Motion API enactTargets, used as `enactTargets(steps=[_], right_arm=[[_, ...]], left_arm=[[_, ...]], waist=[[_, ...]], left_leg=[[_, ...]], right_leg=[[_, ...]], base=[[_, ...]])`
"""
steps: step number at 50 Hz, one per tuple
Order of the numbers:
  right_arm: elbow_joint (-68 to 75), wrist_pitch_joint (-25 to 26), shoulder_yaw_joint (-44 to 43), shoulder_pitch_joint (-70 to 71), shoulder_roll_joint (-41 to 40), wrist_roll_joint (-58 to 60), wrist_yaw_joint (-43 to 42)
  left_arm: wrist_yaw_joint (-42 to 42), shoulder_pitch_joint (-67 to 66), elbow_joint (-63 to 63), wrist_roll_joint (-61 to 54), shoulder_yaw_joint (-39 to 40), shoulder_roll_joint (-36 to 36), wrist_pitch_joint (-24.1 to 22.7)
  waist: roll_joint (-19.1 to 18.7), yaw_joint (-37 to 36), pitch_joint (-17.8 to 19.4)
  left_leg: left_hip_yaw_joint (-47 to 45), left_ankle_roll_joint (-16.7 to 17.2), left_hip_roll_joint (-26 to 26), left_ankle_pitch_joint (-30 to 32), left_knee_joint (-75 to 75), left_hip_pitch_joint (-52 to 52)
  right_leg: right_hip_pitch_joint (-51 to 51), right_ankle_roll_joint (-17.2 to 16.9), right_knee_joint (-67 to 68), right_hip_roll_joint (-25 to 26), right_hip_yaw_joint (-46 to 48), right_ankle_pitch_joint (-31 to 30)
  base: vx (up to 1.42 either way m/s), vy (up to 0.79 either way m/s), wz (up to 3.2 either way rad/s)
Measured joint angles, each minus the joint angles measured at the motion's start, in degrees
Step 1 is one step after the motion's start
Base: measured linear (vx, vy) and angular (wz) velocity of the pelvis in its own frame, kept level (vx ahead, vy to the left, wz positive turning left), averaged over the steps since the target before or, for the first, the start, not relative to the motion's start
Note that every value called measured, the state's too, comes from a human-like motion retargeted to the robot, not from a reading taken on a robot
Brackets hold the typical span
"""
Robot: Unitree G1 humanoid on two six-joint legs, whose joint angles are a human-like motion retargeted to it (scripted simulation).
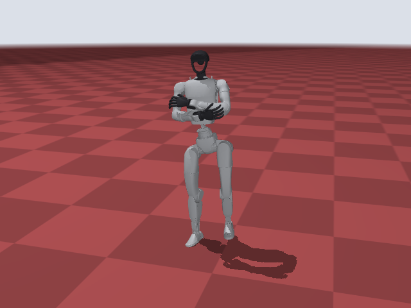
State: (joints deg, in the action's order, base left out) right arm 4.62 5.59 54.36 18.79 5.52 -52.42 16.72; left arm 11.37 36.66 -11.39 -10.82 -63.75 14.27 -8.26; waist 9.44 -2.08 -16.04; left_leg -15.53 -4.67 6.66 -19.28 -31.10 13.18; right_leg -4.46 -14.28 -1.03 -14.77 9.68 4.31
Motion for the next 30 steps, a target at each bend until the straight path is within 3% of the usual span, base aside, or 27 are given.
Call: enactTargets(steps=[10, 15, 20, 25, 30], right_arm=[[0.6, -1.5, 0.1, 1.0, 0.7, 4.1, 1.4], [0.9, -3.3, 1.1, 1.8, 0.6, 4.3, 1.7], [1.3, -3.8, 1.2, 1.7, 0.1, 3.1, 1.5], [1.6, -3.5, 1.1, 0.9, -0.6, 2.2, 1.7], [0.8, -3.6, 0.3, 0.3, -0.4, 3.3, 2.8]], left_arm=[[0.0, 0.7, -0.5, -2.3, 1.0, -0.1, 0.0], [1.1, 0.4, -0.4, -2.0, 1.2, 0.0, -1.5], [1.1, 0.1, 0.2, -2.6, 1.0, -0.2, -2.0], [2.1, -0.5, 0.2, -3.3, 0.9, 0.0, -1.6], [2.5, -1.3, 0.1, -2.0, 0.5, -0.1, -2.0]], waist=[[-6.1, -5.8, 3.5], [-6.7, -7.8, 5.4], [-5.3, -10.0, 5.3], [-4.0, -10.2, 3.2], [-4.9, -8.4, -0.2]], left_leg=[[-7.1, 5.2, -4.7, 14.2, 30.4, 3.2], [-10.7, 9.2, -5.8, 13.8, 36.1, 4.4], [-9.6, 9.3, -6.0, 13.0, 36.1, 5.0], [-6.3, 8.3, -5.8, 15.2, 36.1, 1.8], [-2.7, 8.6, -7.4, 11.8, 35.4, -2.4]], right_leg=[[8.1, 4.7, 1.5, 8.2, -5.2, 7.0], [13.6, 6.0, 1.6, 9.8, -7.6, 9.7], [16.6, 5.8, 3.2, 9.5, -10.0, 10.5], [16.6, 5.8, 9.7, 9.7, -12.2, 4.8], [8.4, 4.9, 29.5, 12.3, -11.6, -9.4]], base=[[0.48, -0.03, -0.74], [0.57, 0.04, -0.63], [0.62, 0.11, -0.51], [0.68, 0.18, -0.13], [0.67, 0.21, 0.27]])
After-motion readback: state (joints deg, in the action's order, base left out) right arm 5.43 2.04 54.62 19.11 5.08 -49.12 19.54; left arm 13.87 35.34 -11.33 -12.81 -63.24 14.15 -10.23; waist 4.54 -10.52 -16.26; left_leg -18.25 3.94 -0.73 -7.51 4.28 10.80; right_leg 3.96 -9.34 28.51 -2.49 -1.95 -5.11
